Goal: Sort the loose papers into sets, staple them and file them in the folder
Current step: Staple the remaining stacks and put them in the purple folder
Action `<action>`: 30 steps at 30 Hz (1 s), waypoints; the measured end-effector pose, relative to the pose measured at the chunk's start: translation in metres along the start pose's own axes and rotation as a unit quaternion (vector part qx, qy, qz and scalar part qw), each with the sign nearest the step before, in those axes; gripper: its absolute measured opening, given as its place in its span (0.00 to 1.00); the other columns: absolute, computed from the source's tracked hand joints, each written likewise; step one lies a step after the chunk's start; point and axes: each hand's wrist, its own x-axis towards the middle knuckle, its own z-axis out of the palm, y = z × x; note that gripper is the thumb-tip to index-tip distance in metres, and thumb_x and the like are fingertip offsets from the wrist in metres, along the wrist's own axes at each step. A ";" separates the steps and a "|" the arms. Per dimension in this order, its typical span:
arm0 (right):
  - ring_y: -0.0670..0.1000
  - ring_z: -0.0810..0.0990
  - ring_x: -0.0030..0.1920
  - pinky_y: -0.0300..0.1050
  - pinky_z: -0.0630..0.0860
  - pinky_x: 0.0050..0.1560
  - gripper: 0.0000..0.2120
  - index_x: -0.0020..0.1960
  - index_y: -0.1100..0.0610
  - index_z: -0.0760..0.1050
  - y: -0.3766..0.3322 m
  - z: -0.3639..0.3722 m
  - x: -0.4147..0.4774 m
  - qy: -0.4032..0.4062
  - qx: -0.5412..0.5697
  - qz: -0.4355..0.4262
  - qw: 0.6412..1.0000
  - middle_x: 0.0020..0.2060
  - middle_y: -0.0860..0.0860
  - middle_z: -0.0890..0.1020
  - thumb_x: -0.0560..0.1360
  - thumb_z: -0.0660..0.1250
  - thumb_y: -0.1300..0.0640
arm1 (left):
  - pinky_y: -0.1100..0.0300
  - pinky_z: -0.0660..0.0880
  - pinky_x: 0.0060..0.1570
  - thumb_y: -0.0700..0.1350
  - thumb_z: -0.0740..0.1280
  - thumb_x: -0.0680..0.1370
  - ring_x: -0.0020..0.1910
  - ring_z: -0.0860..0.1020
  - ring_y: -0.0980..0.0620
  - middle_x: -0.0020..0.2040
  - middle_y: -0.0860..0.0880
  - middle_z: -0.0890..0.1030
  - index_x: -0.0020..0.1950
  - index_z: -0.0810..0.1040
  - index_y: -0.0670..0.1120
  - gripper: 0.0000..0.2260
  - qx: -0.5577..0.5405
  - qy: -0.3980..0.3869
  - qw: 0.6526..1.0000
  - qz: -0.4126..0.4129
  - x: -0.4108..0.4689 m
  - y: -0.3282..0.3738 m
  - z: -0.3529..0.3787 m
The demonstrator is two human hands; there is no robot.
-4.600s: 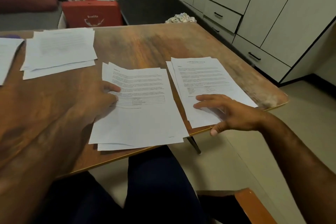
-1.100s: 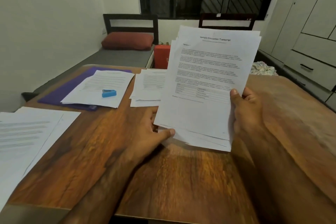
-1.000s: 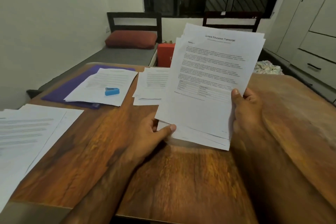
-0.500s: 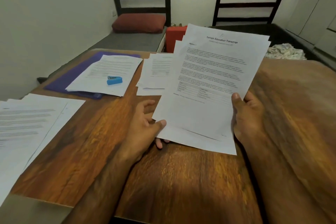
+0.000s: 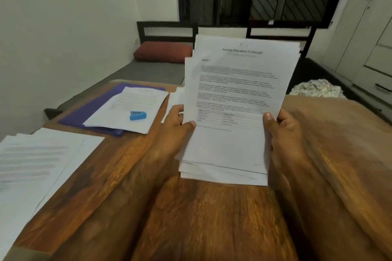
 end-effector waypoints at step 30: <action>0.49 0.87 0.53 0.45 0.84 0.48 0.13 0.64 0.54 0.78 -0.047 0.007 -0.007 -0.032 -0.071 -0.149 0.986 0.54 0.48 0.88 0.86 0.59 0.52 | 0.52 0.85 0.45 0.66 0.63 0.78 0.47 0.87 0.54 0.50 0.60 0.86 0.61 0.73 0.62 0.14 -0.109 0.028 0.988 0.107 -0.016 0.042 0.008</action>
